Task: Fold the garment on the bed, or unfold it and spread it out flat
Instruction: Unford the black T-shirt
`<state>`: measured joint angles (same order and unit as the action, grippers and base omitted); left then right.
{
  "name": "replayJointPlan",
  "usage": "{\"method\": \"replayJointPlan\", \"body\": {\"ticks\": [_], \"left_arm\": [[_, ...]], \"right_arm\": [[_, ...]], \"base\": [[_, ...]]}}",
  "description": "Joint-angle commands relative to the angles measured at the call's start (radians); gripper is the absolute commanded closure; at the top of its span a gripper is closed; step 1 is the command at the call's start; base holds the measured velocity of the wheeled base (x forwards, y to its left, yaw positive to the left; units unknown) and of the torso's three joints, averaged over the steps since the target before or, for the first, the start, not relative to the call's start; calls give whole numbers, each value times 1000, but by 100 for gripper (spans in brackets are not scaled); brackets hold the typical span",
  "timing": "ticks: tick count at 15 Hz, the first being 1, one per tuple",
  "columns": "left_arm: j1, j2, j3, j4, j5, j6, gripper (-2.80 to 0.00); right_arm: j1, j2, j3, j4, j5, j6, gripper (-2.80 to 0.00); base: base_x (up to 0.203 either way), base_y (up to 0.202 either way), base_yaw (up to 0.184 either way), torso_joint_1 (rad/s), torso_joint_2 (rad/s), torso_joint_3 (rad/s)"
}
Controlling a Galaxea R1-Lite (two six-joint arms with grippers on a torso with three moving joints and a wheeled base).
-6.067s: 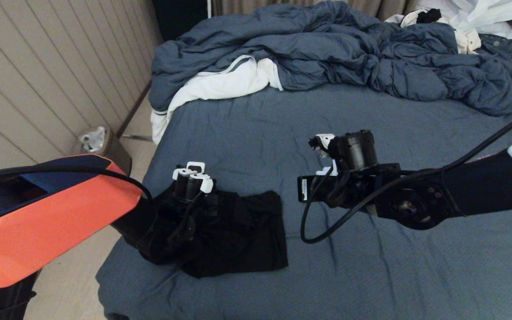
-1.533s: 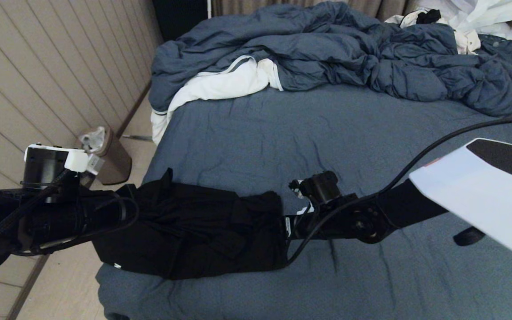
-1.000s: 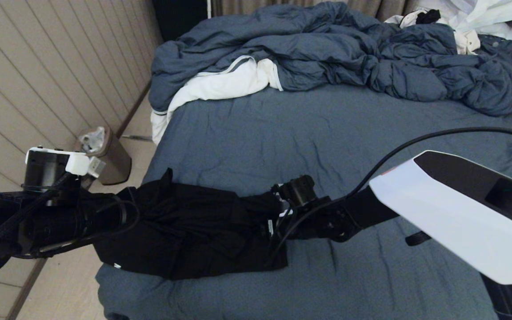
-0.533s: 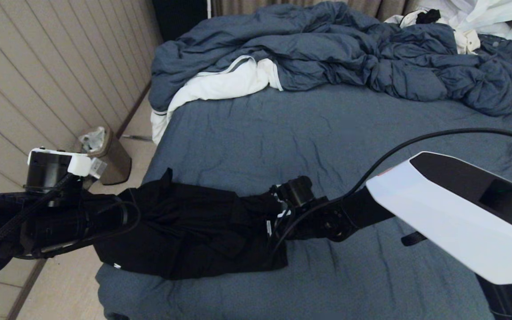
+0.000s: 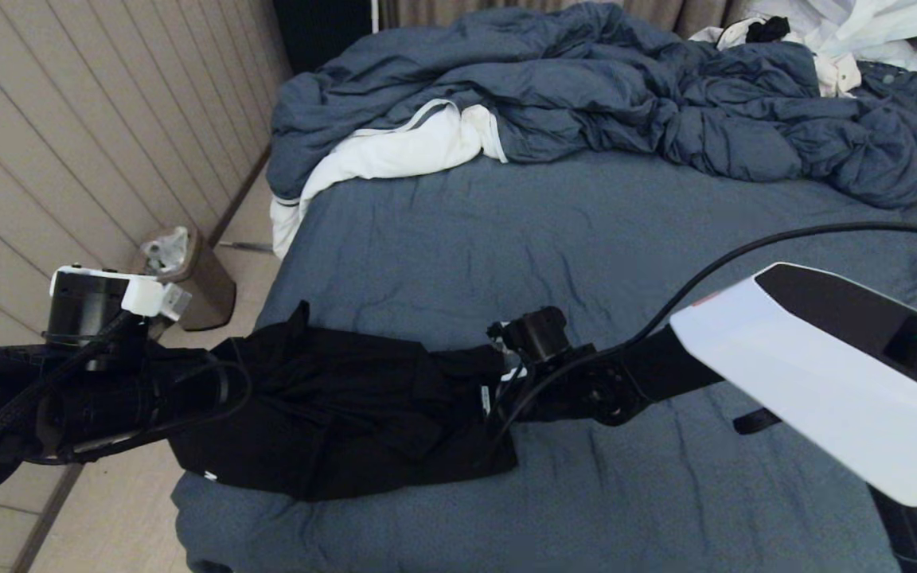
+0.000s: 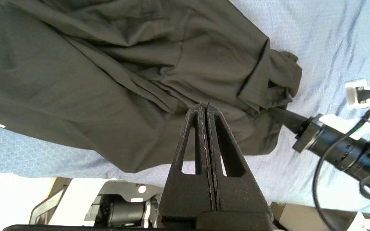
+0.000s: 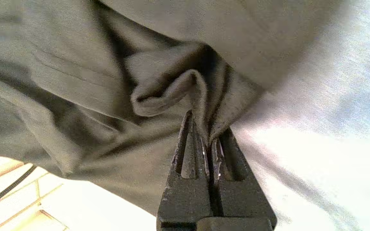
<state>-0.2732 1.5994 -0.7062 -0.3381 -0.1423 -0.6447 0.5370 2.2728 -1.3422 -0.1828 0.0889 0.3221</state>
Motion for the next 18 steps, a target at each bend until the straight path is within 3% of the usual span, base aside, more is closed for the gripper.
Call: {"method": "replayJointPlan", "body": {"ticks": [1,5,10,15,17,18], "left_arm": [[0,6,1,-2,-1,-4,0],[-6,16,7,-4,-2,-3,0],[-12,24,10,-4,-3,-3,0],[-35,48,14,-4,1,-3,0],[-41,48,14,-4,3,-3,0],[-43,48,14,-4,3,-3,0]], "right_arm": [[-61,-52,59,-3,-2,-9,0],[-250,-116,186,-13,-2,-78,0],[-600,-194,272,-21,19,-233,0],[-948,-206,261,-18,114,-400,0],[-1029,-179,241,-10,165,-452,0],[-1030,-176,245,-10,169,-458,0]], "base": [[0,0,0,0,0,0],[0,0,0,0,0,0],[0,0,0,0,0,0],[0,0,0,0,0,0],[0,0,0,0,0,0],[0,0,0,0,0,0]]}}
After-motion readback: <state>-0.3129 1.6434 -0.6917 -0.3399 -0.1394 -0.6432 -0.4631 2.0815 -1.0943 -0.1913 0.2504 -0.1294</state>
